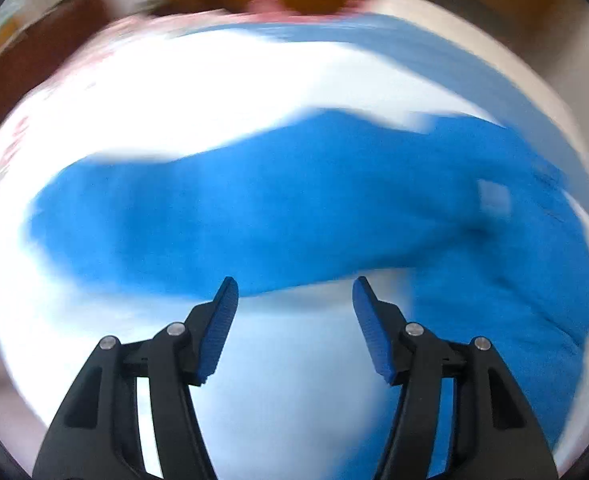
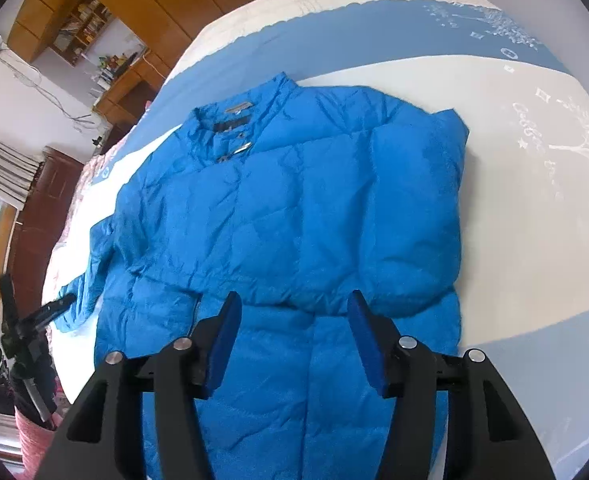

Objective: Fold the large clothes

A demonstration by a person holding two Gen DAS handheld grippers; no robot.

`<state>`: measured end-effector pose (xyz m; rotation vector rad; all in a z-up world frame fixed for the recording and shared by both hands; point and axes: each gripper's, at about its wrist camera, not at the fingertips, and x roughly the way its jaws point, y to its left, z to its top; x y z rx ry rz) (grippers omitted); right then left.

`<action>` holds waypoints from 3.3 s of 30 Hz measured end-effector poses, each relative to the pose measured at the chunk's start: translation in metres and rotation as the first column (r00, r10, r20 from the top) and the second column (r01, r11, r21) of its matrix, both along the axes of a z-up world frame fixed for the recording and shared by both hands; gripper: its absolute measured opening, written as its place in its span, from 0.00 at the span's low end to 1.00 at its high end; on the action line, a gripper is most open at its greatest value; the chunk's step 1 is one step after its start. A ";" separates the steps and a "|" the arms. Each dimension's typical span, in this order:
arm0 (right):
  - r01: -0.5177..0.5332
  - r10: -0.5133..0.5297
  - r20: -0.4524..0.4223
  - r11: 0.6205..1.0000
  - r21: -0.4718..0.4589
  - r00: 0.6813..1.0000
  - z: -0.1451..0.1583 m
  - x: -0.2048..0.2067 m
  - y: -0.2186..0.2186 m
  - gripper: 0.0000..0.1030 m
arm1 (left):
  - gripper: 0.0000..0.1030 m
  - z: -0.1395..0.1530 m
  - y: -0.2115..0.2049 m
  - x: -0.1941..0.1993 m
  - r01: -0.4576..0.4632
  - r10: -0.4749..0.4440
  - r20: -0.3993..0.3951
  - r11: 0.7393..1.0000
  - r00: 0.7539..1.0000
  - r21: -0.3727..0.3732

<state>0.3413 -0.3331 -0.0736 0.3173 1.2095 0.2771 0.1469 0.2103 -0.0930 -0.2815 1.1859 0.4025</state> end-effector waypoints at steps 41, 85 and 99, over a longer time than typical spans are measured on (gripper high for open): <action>-0.086 0.082 -0.061 0.994 -0.066 0.995 -0.023 -0.012 0.055 0.54 | 0.09 0.070 0.103 -0.024 -0.201 0.249 0.370 0.966 0.895 -0.164; -0.047 0.048 -0.036 0.999 0.017 0.998 -0.012 0.016 0.026 0.55 | 0.36 -0.002 -0.212 0.065 0.633 -0.573 0.283 0.745 0.769 -0.213; -0.028 0.034 -0.044 0.991 0.134 0.998 -0.029 0.069 0.033 0.11 | 0.36 0.008 -0.142 0.080 0.447 -0.395 0.272 0.879 0.878 -0.168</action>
